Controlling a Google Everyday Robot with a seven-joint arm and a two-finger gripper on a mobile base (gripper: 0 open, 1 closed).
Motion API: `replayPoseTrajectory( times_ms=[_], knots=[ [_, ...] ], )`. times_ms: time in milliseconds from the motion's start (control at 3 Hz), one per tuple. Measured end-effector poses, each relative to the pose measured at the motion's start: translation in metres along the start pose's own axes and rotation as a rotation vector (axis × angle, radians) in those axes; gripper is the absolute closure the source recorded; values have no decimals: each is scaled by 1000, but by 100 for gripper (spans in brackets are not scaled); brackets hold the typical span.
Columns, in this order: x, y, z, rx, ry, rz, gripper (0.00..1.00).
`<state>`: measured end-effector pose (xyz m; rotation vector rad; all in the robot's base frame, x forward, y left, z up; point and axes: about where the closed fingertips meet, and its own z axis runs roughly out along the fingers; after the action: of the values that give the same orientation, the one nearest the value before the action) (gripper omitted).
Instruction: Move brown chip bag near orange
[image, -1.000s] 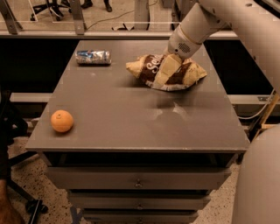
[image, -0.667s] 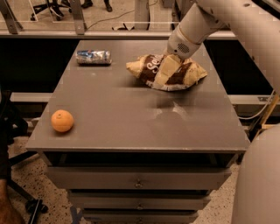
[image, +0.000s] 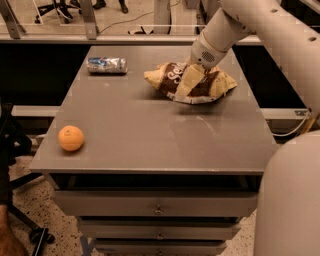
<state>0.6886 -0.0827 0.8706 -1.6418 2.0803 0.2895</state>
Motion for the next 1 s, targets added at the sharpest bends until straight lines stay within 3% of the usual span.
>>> replayPoseTrajectory(
  times_ms=[667,1000],
  knots=[
    [-16,-8,20,-52,-105,-40,59],
    [-33,-7,12,-37,-144,-91,83]
  ],
)
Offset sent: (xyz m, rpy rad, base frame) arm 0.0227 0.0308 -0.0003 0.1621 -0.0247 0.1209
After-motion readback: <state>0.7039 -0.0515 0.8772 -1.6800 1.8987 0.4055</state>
